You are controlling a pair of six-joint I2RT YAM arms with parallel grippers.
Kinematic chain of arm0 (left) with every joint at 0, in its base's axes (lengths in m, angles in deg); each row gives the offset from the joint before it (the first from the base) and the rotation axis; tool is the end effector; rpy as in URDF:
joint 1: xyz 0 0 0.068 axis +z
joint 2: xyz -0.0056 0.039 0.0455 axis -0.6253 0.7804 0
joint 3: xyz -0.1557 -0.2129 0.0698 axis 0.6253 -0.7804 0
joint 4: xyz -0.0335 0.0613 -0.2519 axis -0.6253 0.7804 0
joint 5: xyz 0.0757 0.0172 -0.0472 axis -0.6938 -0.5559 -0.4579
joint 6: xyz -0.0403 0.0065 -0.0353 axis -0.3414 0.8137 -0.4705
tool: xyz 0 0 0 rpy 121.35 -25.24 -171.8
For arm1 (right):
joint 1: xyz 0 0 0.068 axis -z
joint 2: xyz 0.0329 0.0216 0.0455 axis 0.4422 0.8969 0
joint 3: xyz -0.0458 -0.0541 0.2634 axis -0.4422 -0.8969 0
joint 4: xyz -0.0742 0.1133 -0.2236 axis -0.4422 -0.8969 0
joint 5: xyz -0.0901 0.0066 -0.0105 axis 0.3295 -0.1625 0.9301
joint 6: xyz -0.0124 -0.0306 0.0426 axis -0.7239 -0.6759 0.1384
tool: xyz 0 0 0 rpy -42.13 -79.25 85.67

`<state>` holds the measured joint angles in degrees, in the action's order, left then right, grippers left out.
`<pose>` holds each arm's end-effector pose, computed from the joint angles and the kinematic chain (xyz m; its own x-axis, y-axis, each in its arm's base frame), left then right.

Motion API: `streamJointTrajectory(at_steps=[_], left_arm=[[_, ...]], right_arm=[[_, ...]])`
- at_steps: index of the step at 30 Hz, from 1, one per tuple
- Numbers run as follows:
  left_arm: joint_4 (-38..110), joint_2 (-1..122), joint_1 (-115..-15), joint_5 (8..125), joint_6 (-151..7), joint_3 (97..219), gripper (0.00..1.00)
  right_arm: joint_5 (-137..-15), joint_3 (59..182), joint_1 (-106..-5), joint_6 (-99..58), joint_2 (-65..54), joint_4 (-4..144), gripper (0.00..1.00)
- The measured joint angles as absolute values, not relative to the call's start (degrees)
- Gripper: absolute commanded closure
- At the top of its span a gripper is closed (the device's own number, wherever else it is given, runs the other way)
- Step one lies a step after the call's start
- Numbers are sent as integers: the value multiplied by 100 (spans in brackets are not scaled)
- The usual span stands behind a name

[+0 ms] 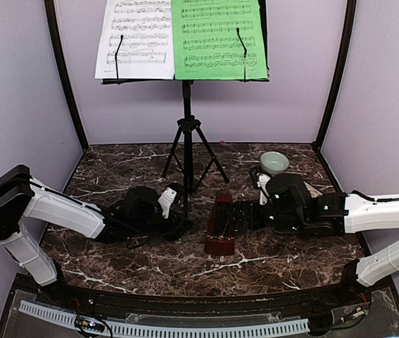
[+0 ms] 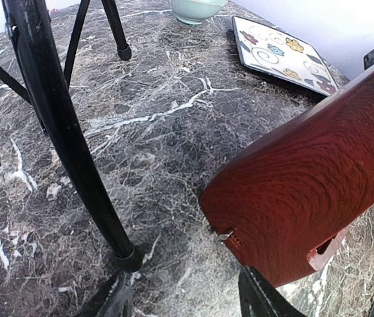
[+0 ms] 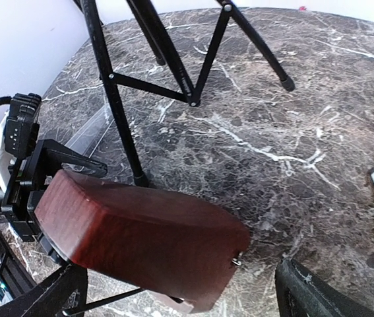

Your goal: Set up the instrument practice props

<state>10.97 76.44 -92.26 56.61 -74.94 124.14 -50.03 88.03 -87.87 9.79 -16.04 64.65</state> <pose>0.1915 -0.2578 0.1688 -0.4537 0.1850 -0.8717 0.6982 0.6816 -0.2187 0.1362 0.2294 0.2446 -0.6372 0.0297 -0.7701 -0.4145 0.8292 0.3750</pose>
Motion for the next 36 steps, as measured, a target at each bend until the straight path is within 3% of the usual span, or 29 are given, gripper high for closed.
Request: streamJointTrajectory(at_steps=[17,36], left_arm=[[1360,7506,-9121,5559,-7429,12583,42],[1609,6249,-8026,5659,-7516,12447,35]], right_arm=[[-4896,7961,-8097,957,-2382,5971,0],[-5494,7353,-6700,706,-3208,5715,0]])
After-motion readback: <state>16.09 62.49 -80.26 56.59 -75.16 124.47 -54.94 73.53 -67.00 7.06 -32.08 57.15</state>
